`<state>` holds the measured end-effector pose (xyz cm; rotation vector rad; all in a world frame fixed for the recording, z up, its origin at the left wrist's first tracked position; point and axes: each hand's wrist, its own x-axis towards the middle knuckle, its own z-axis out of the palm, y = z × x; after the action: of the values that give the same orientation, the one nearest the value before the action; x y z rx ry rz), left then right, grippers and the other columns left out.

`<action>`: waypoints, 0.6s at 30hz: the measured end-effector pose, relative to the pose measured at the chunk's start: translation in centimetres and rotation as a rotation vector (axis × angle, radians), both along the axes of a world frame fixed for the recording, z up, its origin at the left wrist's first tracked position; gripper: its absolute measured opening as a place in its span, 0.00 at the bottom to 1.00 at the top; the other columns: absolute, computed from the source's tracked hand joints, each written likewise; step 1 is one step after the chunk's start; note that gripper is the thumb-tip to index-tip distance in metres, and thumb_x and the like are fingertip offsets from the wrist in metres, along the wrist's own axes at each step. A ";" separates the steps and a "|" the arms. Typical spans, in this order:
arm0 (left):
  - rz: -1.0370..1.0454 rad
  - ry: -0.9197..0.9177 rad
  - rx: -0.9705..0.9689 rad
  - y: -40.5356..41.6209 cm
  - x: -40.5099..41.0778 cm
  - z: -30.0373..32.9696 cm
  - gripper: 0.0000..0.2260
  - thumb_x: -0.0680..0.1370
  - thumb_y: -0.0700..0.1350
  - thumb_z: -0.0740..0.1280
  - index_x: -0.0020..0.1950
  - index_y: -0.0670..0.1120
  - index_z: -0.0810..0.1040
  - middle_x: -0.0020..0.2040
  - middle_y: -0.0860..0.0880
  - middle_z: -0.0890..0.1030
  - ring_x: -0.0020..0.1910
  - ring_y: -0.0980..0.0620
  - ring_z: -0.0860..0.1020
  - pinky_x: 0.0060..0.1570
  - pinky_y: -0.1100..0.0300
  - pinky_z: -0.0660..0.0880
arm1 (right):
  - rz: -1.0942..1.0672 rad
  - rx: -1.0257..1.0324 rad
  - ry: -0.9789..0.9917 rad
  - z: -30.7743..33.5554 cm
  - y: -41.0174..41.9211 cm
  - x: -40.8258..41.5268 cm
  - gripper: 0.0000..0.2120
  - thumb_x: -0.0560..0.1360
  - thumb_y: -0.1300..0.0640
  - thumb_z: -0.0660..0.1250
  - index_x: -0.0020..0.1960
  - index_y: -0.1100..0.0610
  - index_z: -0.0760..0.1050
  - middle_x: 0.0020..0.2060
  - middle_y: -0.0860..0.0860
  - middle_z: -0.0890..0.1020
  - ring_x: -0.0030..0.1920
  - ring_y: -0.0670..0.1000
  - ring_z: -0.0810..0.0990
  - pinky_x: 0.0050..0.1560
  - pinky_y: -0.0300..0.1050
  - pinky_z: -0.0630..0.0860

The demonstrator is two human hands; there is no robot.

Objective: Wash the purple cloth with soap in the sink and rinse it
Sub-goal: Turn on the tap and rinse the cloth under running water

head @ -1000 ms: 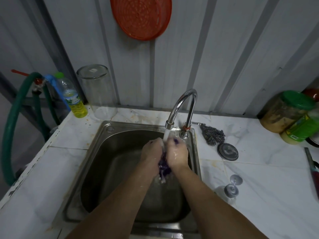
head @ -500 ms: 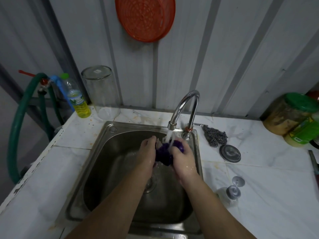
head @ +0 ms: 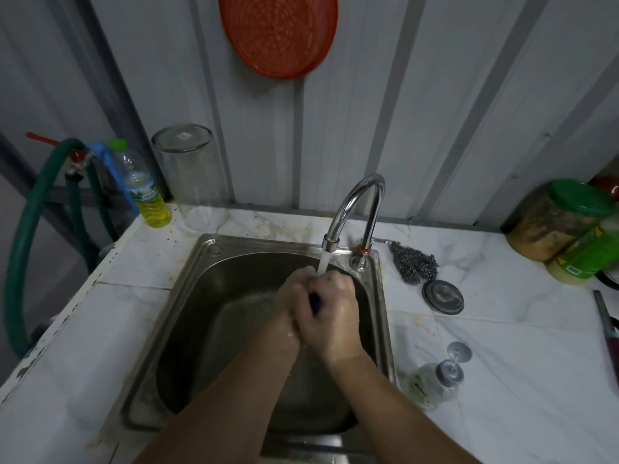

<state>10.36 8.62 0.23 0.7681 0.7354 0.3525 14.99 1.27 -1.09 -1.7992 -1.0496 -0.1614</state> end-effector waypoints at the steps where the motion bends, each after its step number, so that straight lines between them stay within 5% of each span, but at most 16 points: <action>1: 0.035 0.070 0.001 0.0 0.6 0.2 0.15 0.68 0.50 0.75 0.27 0.43 0.81 0.30 0.43 0.80 0.30 0.50 0.81 0.38 0.55 0.80 | -0.032 -0.025 0.093 0.0 0.6 0.8 0.14 0.78 0.48 0.67 0.36 0.53 0.77 0.35 0.49 0.78 0.38 0.45 0.75 0.44 0.32 0.69; 4: 0.116 0.313 -0.006 0.4 1.8 1.1 0.15 0.78 0.54 0.70 0.37 0.47 0.87 0.39 0.42 0.88 0.43 0.41 0.85 0.48 0.44 0.83 | -0.089 -0.140 0.607 -0.3 1.9 3.3 0.15 0.79 0.48 0.65 0.35 0.51 0.77 0.32 0.49 0.82 0.34 0.46 0.81 0.36 0.36 0.77; 6: 0.070 0.371 0.078 0.4 2.0 1.3 0.09 0.78 0.49 0.68 0.42 0.47 0.85 0.45 0.42 0.86 0.46 0.43 0.83 0.52 0.47 0.81 | -0.173 -0.236 0.811 -0.8 2.7 4.7 0.15 0.81 0.50 0.63 0.37 0.52 0.77 0.36 0.52 0.83 0.37 0.51 0.82 0.43 0.49 0.80; 8: 0.041 0.409 0.155 0.4 1.8 1.5 0.06 0.75 0.45 0.68 0.41 0.45 0.83 0.43 0.43 0.82 0.42 0.45 0.80 0.51 0.48 0.80 | -0.239 -0.242 0.961 -0.9 3.1 5.2 0.15 0.82 0.47 0.62 0.42 0.53 0.79 0.42 0.56 0.85 0.42 0.54 0.82 0.50 0.50 0.78; 12: 0.134 0.290 0.135 0.7 0.8 0.7 0.06 0.77 0.47 0.70 0.44 0.46 0.84 0.45 0.43 0.84 0.45 0.44 0.82 0.49 0.45 0.81 | -0.167 -0.335 1.132 -1.5 2.2 4.7 0.25 0.81 0.39 0.61 0.66 0.57 0.76 0.54 0.59 0.84 0.53 0.58 0.84 0.58 0.57 0.81; 15: 0.209 0.230 0.167 1.7 0.3 -0.1 0.08 0.77 0.51 0.73 0.49 0.47 0.83 0.51 0.42 0.85 0.50 0.42 0.83 0.49 0.46 0.82 | 0.013 -0.260 1.261 -0.9 0.7 4.0 0.18 0.79 0.46 0.68 0.63 0.57 0.78 0.49 0.59 0.86 0.42 0.56 0.88 0.37 0.49 0.85; 18: 0.301 0.242 0.170 2.6 0.6 -0.3 0.07 0.76 0.49 0.74 0.48 0.47 0.81 0.50 0.42 0.85 0.52 0.38 0.83 0.54 0.42 0.82 | 0.017 -0.016 1.086 -0.6 -0.3 2.7 0.11 0.79 0.63 0.70 0.58 0.51 0.80 0.51 0.53 0.87 0.50 0.52 0.87 0.50 0.50 0.85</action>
<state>10.99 11.23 -0.09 0.8711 1.0635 0.6069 17.72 1.01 -1.67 -1.5276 -0.2706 0.7611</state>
